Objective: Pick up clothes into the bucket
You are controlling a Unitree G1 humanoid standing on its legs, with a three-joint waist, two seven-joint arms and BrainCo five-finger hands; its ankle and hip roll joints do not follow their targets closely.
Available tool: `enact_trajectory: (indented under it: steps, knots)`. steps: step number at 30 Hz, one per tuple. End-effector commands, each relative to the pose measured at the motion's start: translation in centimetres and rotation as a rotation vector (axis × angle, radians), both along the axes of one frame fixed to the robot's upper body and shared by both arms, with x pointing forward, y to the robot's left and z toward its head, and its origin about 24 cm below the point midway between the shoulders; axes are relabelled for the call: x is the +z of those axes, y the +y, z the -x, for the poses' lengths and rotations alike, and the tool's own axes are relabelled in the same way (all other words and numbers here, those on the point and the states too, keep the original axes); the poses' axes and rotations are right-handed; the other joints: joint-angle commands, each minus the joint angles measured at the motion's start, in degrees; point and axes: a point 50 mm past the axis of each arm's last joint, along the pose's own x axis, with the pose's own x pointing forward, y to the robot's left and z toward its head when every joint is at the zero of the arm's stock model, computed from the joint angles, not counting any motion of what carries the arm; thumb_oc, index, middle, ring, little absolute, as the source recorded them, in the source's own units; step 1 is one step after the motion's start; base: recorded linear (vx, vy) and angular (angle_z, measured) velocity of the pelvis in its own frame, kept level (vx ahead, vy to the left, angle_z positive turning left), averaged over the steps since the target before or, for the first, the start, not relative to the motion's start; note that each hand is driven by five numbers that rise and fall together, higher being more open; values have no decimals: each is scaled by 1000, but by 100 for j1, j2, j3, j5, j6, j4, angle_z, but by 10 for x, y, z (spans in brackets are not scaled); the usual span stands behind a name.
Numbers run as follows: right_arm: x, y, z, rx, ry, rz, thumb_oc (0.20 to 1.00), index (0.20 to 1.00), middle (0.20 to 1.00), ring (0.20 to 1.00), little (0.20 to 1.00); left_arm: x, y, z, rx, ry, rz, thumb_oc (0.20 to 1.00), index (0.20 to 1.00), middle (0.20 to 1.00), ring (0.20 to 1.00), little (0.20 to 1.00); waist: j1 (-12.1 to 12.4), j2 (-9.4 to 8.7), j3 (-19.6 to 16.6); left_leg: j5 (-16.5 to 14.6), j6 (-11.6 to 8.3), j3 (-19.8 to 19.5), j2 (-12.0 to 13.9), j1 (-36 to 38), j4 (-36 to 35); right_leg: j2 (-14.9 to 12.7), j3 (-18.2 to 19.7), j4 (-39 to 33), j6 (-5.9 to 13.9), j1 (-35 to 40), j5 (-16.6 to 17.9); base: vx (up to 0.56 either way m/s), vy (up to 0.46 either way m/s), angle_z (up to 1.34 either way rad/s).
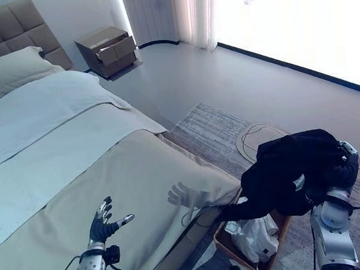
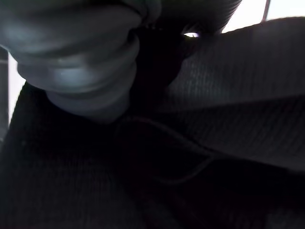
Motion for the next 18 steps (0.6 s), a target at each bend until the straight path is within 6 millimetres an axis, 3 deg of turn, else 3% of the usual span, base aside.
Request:
enact_trajectory:
  steps: [1, 9, 12, 18]
  knots:
    - [70, -4, -7, 4, -355, 99, 200, 200, 200, 200, 200, 25, 9, -19, -12, -138, -74, 1000, 1000, 1000, 1000, 1000, -11, -340, -27, -259, -132, -104, 288, -57, 375, -269, 0, 138, 267, 61, 97, 0, 0, 0]
    - [76, -4, -2, -25, -426, 70, 200, 200, 200, 200, 200, 25, 9, -20, 1, -142, -72, 1000, 1000, 1000, 1000, 1000, -30, -346, -32, -263, -135, -122, 280, -68, 374, -267, -11, 145, 268, 63, 85, 0, 0, 0]
    - [89, -1, 2, -6, -517, 55, 200, 200, 200, 200, 200, 24, 10, -20, 15, -142, -70, 1000, 1000, 1000, 1000, 1000, -40, -341, -34, -266, -139, -126, 276, -56, 367, -268, -17, 146, 269, 65, 86, 0, 0, 0]
    - [98, 0, 4, 10, -537, 89, 200, 200, 200, 200, 200, 24, 10, -19, 18, -141, -65, 1000, 1000, 1000, 1000, 1000, -53, -353, -48, -280, -130, -109, 271, -44, 364, -265, -12, 147, 269, 57, 93, 0, 0, 0]
